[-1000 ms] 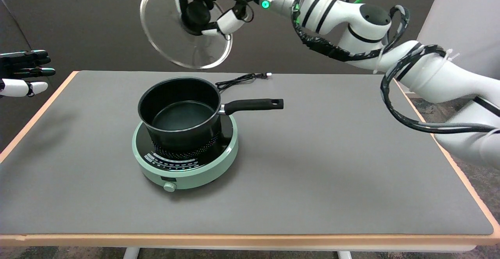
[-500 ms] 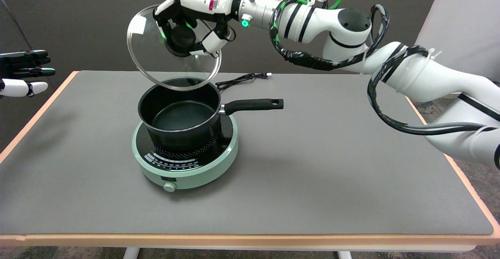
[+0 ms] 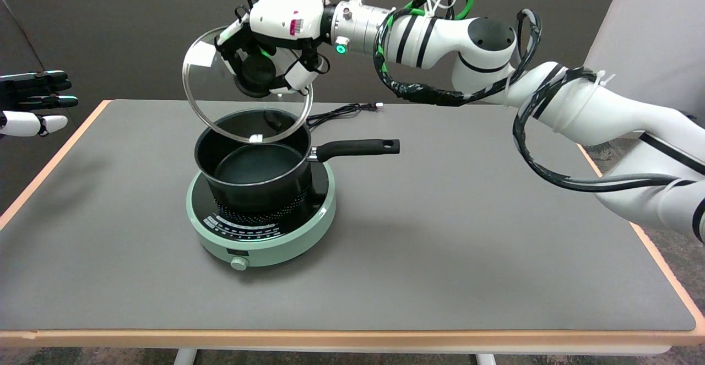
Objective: Place the pot lid onto the pot.
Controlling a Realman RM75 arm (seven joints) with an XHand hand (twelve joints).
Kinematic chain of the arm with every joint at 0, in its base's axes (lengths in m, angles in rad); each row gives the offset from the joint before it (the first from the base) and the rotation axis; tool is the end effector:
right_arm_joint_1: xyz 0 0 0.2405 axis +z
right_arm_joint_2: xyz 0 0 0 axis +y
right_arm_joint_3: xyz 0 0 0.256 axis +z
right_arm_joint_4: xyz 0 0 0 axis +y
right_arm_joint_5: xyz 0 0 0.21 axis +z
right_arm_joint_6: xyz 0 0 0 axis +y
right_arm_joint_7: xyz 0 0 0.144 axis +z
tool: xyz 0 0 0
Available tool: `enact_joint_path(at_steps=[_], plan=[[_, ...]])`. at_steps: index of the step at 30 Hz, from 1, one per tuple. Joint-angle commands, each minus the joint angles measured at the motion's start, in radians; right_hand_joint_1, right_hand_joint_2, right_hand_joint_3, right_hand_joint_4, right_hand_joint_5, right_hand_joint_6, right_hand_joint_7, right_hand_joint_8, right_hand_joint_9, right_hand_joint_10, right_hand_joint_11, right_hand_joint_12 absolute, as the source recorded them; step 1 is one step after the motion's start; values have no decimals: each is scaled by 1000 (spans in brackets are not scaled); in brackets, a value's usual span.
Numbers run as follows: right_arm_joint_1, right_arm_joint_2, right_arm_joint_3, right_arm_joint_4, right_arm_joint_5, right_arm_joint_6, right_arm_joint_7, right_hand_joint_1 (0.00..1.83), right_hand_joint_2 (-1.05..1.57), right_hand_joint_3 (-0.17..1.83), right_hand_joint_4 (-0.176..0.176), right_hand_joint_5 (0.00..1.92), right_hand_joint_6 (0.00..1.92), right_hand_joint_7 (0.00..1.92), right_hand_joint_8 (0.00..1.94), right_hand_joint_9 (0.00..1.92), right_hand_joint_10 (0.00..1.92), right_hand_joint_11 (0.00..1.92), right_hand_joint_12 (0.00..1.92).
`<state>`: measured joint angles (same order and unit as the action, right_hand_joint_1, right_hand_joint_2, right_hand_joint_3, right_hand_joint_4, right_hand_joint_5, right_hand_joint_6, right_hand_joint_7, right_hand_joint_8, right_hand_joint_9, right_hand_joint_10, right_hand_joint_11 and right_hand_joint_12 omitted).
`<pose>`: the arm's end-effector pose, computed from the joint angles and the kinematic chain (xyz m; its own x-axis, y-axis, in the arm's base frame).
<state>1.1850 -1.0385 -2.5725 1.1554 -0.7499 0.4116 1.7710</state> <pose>-0.0383 -0.4788 0.1632 0.9891 0.1385 -0.0507 0.1389 -0.7583 0.6369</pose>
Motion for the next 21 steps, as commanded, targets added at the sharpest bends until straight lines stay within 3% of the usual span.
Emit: enact_joint_path(at_steps=[1,21], plan=[[44,-51,108,-106,-188,238,100,1354,894,555,176,621,1188,873,1321,787,1566,590,1809],[199,-231,201,-410,-510,658,499,1328,1022,391,176,619,1073,783,1403,777,1538,454,1857]])
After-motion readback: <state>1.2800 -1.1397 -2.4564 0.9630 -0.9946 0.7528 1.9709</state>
